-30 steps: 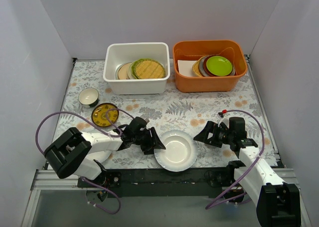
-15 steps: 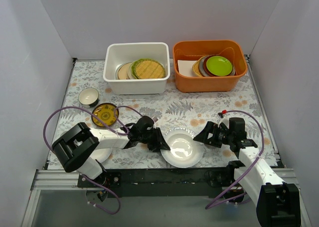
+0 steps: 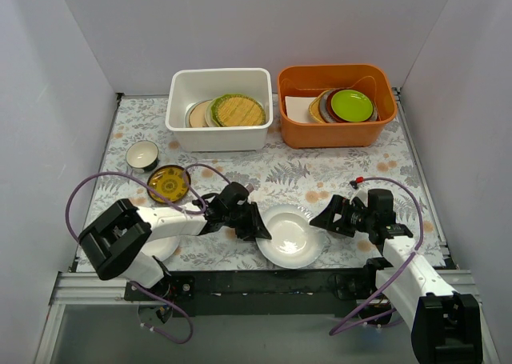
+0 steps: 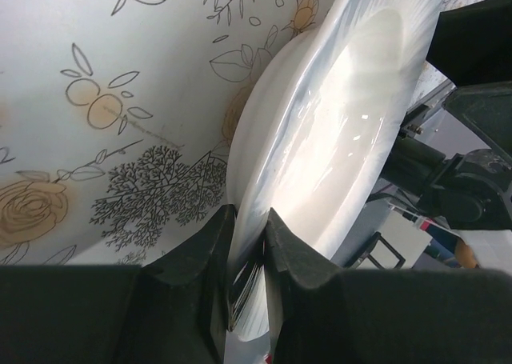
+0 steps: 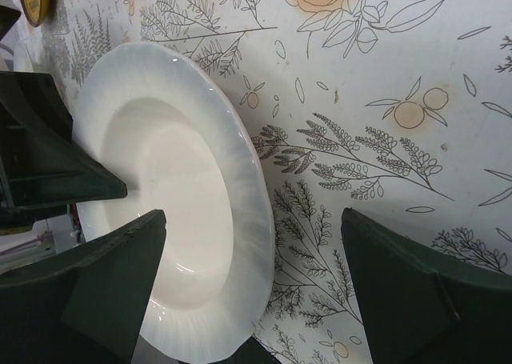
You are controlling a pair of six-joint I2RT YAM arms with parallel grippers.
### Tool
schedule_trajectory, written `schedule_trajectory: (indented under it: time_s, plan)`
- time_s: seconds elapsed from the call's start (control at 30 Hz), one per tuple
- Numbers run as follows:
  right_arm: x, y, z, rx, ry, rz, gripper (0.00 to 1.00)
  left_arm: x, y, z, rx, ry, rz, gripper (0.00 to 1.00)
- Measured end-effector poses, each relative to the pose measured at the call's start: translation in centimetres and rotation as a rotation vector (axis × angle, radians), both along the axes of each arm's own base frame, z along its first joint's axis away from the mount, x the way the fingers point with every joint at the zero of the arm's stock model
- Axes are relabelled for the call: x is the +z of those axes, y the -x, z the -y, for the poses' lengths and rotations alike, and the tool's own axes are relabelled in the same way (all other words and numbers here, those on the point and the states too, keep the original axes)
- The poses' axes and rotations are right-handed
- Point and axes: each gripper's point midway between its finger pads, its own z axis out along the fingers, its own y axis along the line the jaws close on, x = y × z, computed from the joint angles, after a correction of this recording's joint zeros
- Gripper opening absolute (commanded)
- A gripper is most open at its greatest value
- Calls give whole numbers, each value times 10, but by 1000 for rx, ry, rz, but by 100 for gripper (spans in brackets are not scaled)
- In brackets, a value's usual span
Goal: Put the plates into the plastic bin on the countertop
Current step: Pick up the plate at the center of the board.
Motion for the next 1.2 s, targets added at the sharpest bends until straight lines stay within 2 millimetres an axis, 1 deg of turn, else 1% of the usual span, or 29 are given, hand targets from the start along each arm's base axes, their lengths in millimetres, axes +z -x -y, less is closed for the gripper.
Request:
schedule_trajectory:
  time_s: [0.3, 0.63, 0.73, 0.93, 1.1, 1.2]
  plan:
    - [1, 1, -3, 2, -21, -4, 98, 12, 0, -24, 29, -77, 60, 0]
    - [2, 1, -5, 5, -41, 2, 98, 25, 2, -59, 69, -184, 136, 0]
    - [2, 1, -5, 3, -43, 0, 98, 30, 0, -67, 75, -225, 157, 0]
    - [1, 1, -6, 3, -52, -1, 98, 48, -12, -70, 82, -258, 202, 0]
    - [1, 2, -6, 5, -56, 1, 98, 75, -28, -65, 88, -237, 252, 0]
    - [2, 1, -7, 6, -58, 5, 98, 95, -45, -62, 99, -219, 287, 0]
